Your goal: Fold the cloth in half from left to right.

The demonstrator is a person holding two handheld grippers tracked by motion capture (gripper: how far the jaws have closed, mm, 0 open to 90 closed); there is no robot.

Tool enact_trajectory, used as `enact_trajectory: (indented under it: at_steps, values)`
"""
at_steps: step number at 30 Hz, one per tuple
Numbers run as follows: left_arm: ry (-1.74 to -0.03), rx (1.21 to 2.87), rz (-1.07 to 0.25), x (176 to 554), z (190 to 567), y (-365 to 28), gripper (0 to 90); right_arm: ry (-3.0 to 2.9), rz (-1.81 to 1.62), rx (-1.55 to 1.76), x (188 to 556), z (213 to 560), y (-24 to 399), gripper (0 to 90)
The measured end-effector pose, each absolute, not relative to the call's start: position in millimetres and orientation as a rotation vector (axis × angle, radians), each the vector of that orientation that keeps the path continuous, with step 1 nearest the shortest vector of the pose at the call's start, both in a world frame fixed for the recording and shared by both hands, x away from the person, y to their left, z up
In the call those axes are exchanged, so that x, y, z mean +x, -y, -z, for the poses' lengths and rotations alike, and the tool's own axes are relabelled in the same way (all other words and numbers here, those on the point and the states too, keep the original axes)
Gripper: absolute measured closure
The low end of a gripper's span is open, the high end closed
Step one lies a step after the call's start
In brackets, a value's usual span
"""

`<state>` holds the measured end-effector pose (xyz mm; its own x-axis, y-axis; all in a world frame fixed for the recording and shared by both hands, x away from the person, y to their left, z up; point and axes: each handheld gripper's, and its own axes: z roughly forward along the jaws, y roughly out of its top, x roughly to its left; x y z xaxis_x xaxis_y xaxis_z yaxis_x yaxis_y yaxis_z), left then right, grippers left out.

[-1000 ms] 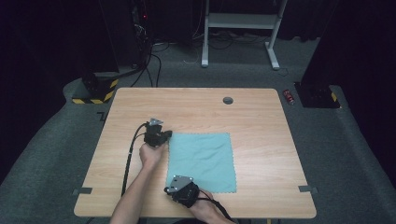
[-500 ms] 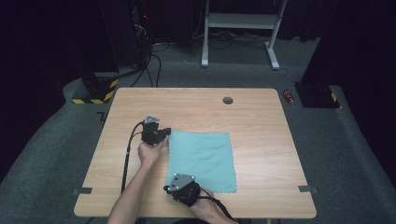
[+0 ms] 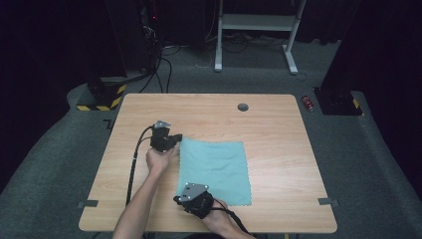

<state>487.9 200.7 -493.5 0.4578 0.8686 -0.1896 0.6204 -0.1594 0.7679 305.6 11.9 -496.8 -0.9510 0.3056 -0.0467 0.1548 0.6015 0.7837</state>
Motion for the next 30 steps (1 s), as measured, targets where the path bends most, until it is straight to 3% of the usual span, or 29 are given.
enact_trajectory:
  at_steps: [17, 30]
  values:
    - [-1.314, 1.836, -0.352, 492, 484, -227, 90.0, -2.641, -1.323, 0.394, 312, 483, -26, 90.0]
    - [-1.308, 1.866, -0.407, 488, 465, -236, 90.0, -2.615, -1.399, 0.414, 312, 476, -26, 90.0]
